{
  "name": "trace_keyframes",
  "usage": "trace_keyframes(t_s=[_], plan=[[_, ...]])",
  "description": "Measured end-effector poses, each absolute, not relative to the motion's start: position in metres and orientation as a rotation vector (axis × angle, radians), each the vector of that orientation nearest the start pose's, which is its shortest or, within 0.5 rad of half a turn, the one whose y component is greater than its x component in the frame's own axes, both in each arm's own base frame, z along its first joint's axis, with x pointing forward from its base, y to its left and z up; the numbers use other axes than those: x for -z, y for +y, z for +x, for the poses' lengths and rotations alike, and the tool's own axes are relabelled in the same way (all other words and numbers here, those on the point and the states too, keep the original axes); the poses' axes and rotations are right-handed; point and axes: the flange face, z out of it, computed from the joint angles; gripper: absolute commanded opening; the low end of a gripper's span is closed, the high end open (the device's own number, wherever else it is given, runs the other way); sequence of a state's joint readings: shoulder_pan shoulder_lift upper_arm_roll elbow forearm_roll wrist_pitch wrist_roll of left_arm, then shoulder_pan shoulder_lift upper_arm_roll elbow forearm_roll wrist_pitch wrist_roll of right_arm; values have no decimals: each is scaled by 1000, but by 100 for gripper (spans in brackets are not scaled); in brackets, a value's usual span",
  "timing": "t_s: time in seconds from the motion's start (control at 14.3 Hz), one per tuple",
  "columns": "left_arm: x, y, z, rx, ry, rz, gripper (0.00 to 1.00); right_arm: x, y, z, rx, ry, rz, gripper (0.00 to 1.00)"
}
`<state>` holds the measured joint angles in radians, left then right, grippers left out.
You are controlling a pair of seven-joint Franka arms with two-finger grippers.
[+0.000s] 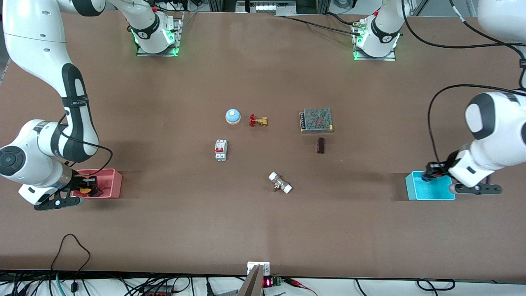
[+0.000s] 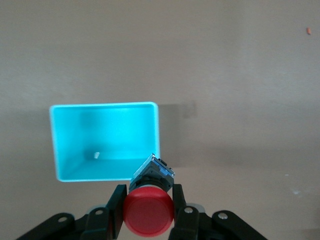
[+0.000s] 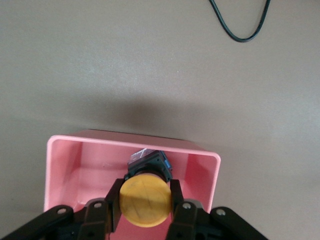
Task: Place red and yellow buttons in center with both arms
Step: 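Lift the yellow button with the right gripper while the left gripper lifts the red, then carry both buttons toward the middle of the table with both grippers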
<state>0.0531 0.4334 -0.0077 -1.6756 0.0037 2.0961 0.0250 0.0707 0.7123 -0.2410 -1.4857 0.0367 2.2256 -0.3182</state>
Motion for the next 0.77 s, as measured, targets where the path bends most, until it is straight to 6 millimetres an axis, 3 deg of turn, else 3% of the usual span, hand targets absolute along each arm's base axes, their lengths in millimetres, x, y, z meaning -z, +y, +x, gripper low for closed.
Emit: trace_keyframes(t_s=[0.21,0.35,0.56,0.77], plan=[[-340,-24,661,-56,-107,-3141,31,-298,-87,711,-23,-296,-3243,16],[-333,-58,656,-80,-160,-3135,31,-327,-74,708,-30,-315,-3227,15],[-319,-104,643,-125,-192,-3124,31,-367,-16,704,-23,-334,-3206,15],[-305,-129,634,-148,-226,-3113,31,-382,58,697,-15,-238,-3204,15]])
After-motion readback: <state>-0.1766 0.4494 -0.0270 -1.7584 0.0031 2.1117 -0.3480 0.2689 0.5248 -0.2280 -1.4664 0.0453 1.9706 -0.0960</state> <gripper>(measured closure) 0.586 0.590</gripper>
